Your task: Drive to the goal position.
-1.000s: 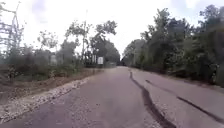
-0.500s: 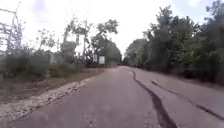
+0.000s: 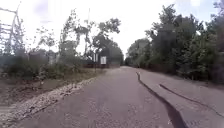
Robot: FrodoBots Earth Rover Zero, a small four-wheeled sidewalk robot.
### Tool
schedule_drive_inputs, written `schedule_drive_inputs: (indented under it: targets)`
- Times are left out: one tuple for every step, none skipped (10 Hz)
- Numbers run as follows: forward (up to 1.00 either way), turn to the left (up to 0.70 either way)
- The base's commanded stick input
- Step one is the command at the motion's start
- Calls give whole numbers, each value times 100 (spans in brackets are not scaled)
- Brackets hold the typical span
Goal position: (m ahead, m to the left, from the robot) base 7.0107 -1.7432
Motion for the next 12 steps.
schedule_drive_inputs:
  targets:
    - [100,0]
    - [100,0]
    - [100,0]
    - [100,0]
    - [100,0]
    - [100,0]
    - [100,0]
    - [100,0]
    - [100,0]
    - [100,-11]
    - [100,-36]
    - [100,-38]
